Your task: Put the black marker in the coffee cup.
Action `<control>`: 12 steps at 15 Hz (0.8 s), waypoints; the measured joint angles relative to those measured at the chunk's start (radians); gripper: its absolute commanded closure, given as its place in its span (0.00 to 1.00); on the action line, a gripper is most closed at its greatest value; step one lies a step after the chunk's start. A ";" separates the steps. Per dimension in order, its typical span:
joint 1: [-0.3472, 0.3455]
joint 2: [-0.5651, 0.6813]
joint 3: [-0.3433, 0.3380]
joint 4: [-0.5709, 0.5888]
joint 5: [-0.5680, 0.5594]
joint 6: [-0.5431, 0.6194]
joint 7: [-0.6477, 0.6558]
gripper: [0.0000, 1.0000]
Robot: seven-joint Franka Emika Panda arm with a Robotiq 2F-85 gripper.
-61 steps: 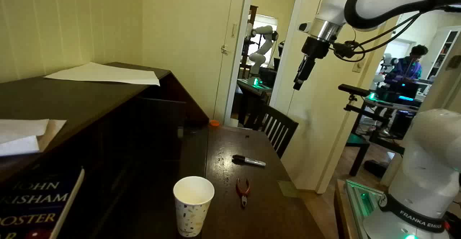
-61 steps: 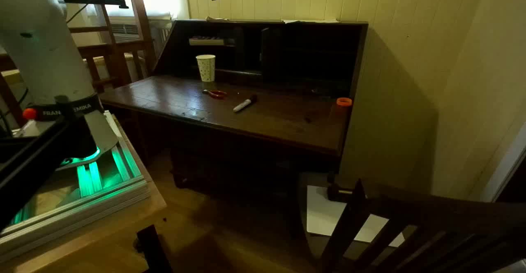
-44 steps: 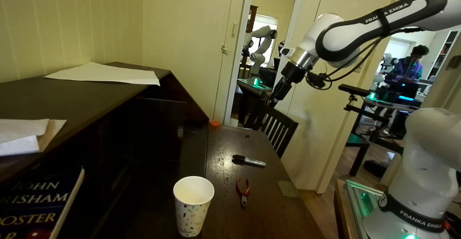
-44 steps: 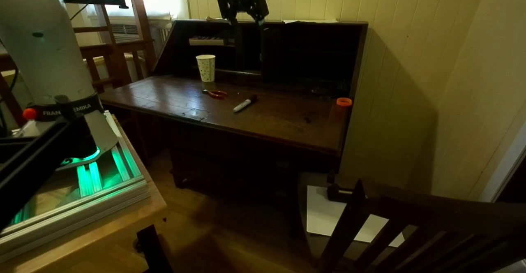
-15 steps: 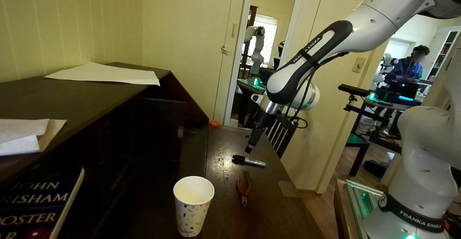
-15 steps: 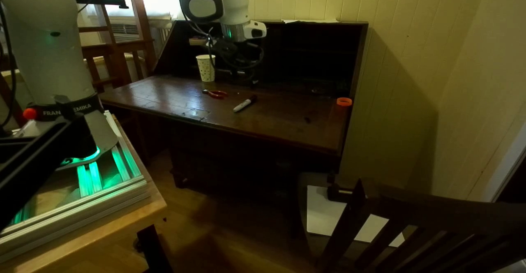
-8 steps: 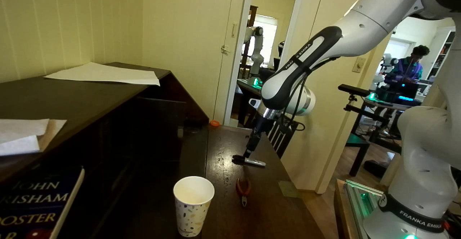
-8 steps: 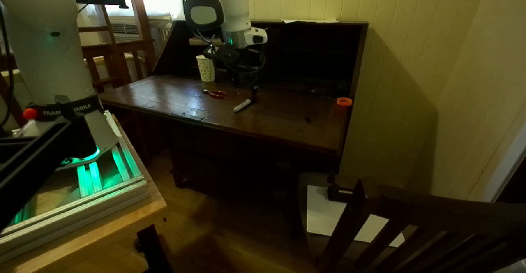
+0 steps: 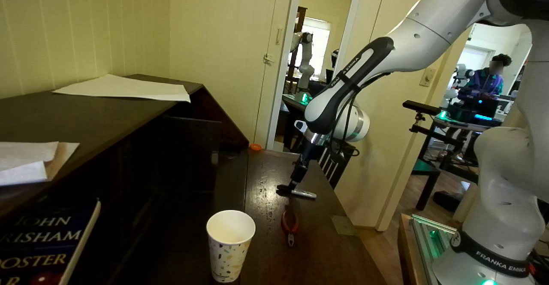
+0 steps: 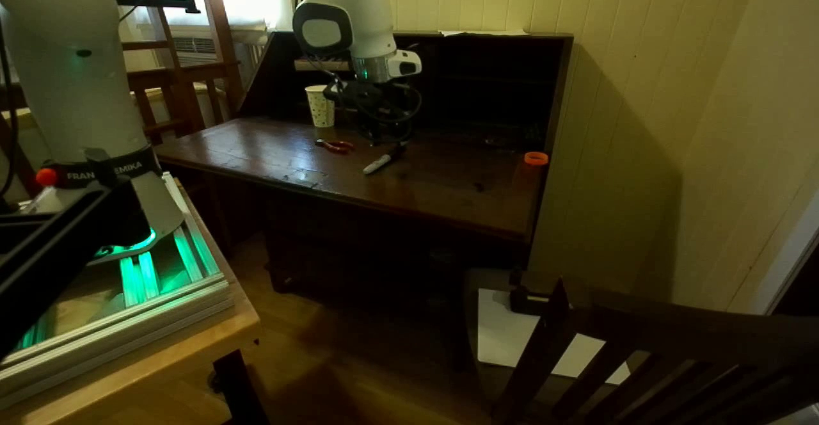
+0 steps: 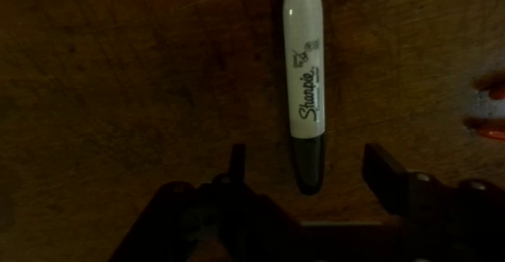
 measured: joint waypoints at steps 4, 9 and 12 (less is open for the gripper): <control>-0.017 0.035 0.020 0.025 0.040 0.007 -0.050 0.57; -0.036 0.073 0.051 0.053 0.084 0.013 -0.090 0.80; -0.047 0.087 0.065 0.064 0.091 0.015 -0.098 0.96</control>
